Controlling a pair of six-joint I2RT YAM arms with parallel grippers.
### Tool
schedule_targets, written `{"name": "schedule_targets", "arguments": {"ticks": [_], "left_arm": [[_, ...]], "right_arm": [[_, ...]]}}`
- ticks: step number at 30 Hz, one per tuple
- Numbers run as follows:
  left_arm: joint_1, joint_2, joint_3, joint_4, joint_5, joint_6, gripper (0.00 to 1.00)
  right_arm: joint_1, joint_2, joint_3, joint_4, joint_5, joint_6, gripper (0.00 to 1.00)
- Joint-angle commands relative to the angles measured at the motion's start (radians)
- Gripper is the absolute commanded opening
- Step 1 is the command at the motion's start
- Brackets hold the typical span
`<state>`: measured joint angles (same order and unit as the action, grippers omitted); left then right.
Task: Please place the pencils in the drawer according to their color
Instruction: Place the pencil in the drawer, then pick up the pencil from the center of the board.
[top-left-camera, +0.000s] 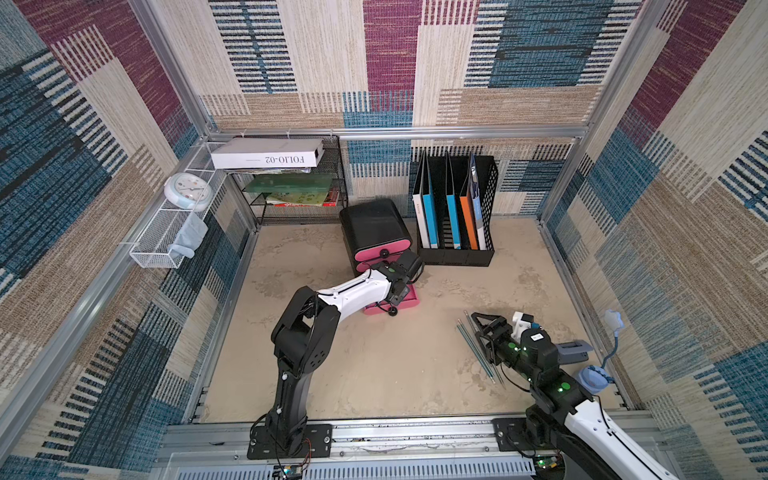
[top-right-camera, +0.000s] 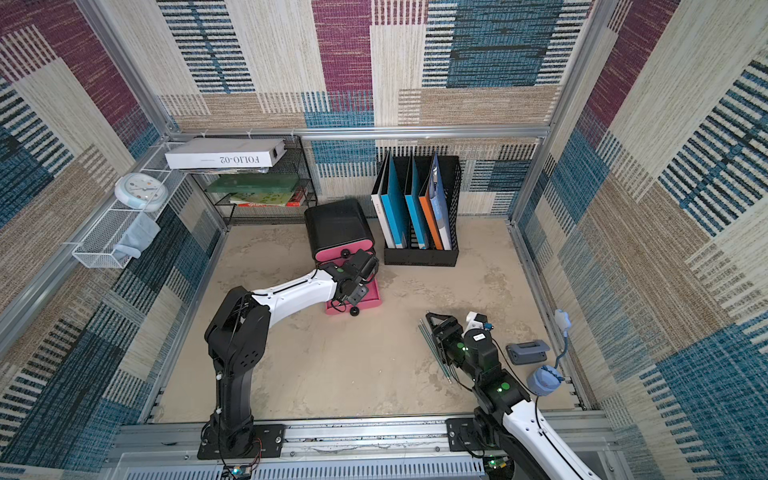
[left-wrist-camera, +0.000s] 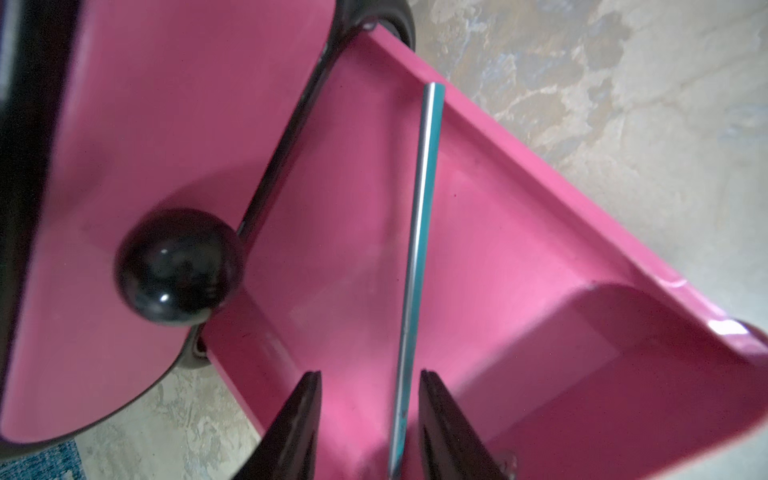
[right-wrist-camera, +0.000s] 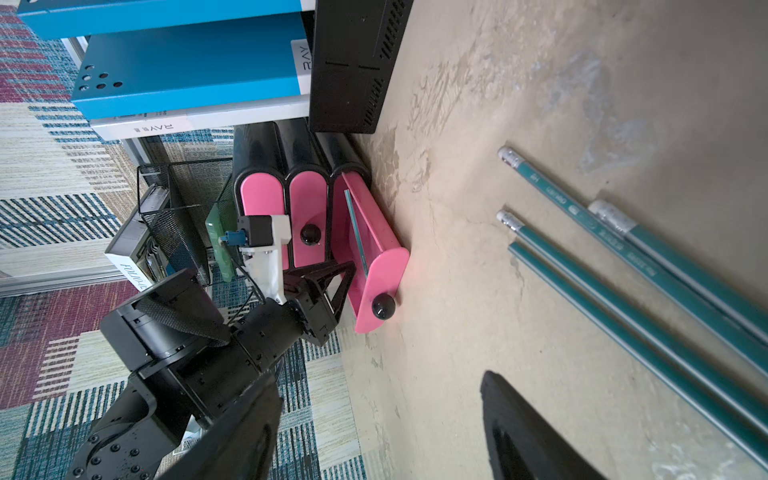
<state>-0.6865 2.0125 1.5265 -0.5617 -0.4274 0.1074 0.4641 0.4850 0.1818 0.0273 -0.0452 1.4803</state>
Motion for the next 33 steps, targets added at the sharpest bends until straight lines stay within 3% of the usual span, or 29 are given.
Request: {"name": "schedule_targets", "arguments": {"ticks": [1,15,27,33], "left_arm": [[0.001,-0.008,0.020,-0.017,-0.006,-0.023,0.43],[-0.001,0.066,0.076,-0.015,0.006,-0.075,0.44],[-0.002,0.172,0.155,-0.097,-0.192,-0.165,0.44],[-0.001,0.163,0.158,-0.099,-0.194,-0.188,0.44]], "right_arm": [[0.001,0.007,0.013,0.004,0.007,-0.012,0.80],[0.001,0.015,0.025,-0.009,0.030,-0.012,0.80],[0.001,0.025,0.031,-0.010,0.037,-0.018,0.80],[0.001,0.027,0.033,-0.012,0.035,-0.022,0.80]]}}
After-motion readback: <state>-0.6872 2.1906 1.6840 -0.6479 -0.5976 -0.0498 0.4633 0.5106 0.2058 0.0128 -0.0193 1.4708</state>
